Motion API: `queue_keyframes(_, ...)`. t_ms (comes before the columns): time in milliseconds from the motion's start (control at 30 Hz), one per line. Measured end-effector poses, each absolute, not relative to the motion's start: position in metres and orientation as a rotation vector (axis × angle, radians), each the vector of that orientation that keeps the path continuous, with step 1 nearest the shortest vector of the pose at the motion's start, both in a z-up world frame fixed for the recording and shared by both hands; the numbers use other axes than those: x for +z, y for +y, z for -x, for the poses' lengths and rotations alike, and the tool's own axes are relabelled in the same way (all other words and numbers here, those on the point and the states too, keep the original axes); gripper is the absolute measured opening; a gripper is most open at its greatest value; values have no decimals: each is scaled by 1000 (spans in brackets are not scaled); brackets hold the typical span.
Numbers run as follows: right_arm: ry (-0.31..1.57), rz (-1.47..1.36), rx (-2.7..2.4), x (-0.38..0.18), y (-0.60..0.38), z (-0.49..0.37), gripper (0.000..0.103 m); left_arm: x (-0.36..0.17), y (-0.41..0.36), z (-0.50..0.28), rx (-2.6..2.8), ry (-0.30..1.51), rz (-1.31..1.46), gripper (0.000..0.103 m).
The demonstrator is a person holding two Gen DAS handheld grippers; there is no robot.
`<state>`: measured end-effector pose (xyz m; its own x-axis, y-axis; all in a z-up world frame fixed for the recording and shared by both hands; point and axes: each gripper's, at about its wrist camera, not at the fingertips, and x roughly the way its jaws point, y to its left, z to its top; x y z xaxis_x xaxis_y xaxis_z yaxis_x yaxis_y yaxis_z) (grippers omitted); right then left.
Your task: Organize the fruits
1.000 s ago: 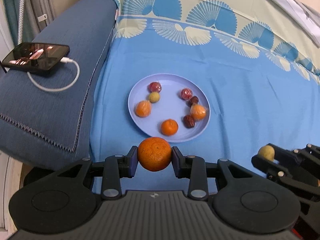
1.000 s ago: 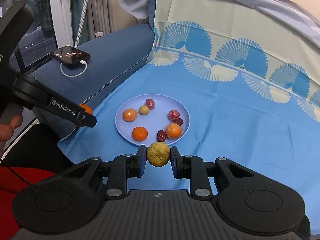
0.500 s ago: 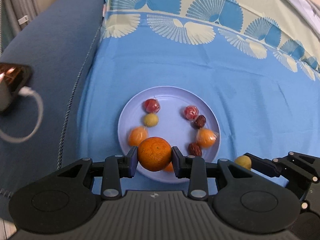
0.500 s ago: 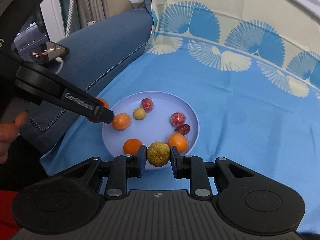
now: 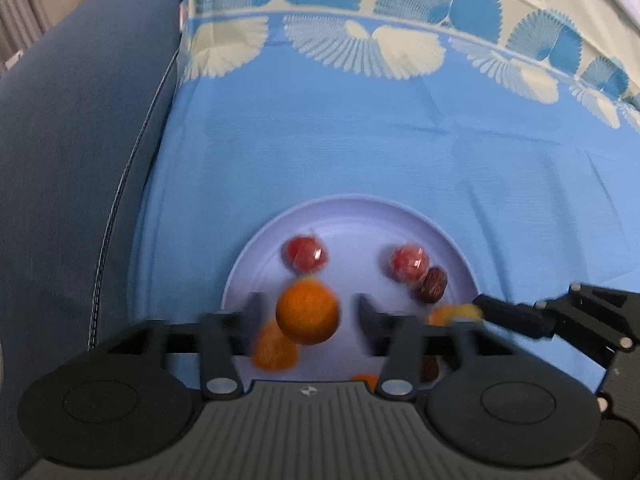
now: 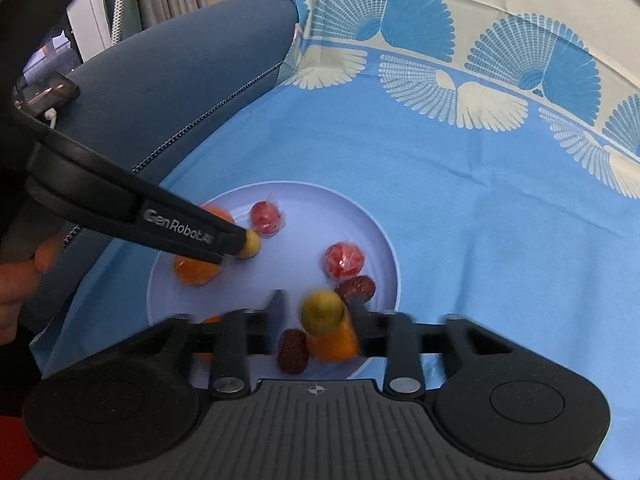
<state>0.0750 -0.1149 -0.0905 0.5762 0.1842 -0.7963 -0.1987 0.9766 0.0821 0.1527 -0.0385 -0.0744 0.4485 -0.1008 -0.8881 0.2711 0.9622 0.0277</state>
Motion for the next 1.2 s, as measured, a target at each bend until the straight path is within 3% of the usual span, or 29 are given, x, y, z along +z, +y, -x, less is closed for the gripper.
queue_keyframes(33, 923, 23, 221, -89, -115, -76, 66, -70, -38, -152, -242, 1058, -172, 102)
queue_keyframes(133, 899, 60, 175, -81, -117, -67, 92, -55, -34, -140, -239, 991, -160, 103)
queue_keyframes(300, 922, 48, 156, -66, -118, -36, 101, -52, -22, -116, -203, 1043, -176, 103)
queue_keyframes(600, 879, 38, 141, -34, -101, 22, 102, -35, 10, -48, -99, 1083, -106, 103)
queue_keyframes(1200, 719, 86, 101, 0, -97, 92, 102, 5, 1, 28, -104, 945, -139, 103)
